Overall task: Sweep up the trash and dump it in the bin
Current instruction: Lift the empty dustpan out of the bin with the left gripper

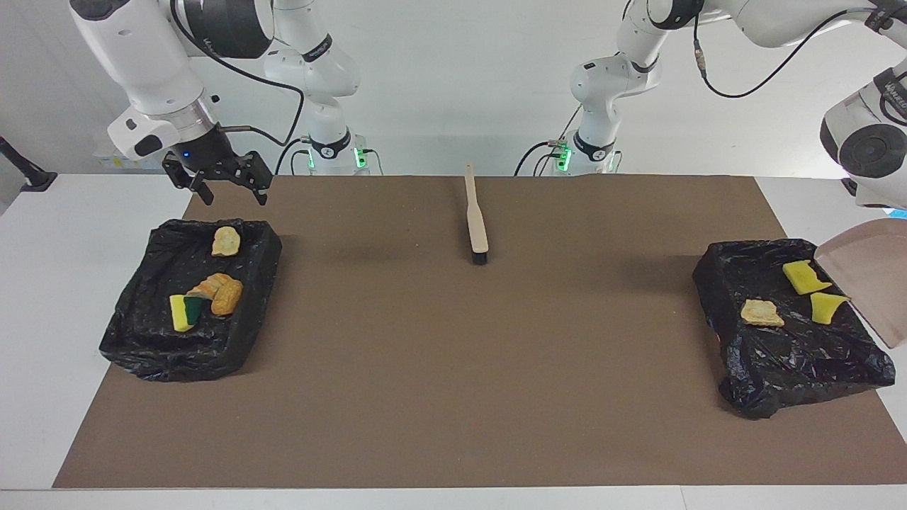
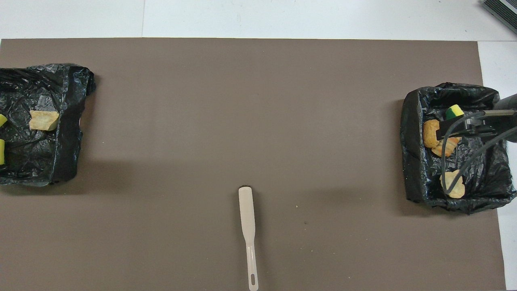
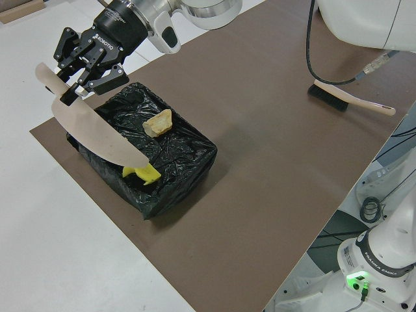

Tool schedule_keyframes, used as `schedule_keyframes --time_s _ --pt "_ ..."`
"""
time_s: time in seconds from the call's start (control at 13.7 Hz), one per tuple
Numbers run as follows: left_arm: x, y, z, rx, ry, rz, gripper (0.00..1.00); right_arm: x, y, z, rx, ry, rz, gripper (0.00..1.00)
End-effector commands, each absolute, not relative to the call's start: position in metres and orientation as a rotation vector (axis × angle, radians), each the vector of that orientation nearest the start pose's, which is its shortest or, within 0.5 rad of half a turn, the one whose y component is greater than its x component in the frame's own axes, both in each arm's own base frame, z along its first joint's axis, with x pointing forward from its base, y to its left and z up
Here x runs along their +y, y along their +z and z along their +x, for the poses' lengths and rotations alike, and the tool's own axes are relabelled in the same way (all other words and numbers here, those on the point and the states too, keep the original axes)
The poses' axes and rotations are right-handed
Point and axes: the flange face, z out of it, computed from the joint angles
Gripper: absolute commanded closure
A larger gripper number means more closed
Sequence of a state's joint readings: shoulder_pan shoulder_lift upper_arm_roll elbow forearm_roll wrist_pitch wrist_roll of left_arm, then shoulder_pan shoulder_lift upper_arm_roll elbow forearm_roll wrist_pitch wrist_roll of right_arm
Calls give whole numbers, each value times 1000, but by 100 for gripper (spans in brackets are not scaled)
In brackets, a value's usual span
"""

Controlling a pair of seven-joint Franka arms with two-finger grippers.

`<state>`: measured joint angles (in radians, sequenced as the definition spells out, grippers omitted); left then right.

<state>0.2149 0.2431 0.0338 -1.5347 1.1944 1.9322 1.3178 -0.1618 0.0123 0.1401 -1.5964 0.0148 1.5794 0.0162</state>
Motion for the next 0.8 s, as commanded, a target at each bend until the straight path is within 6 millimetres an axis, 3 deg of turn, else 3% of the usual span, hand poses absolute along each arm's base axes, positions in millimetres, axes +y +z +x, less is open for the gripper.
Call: schedule_keyframes --time_s 0.0,0.07,0.36,0.73 --pt "200 602 614 1355 793 -1583 100 -9 607 552 90 20 -3113 0" --pt "193 608 614 1360 742 -1644 100 -9 607 552 90 20 -3113 0" --pt "158 589 617 1467 597 -1824 100 -8 607 552 88 20 -3113 0" --pt "79 563 624 1647 384 -2058 100 -7 607 551 85 29 -3113 0"
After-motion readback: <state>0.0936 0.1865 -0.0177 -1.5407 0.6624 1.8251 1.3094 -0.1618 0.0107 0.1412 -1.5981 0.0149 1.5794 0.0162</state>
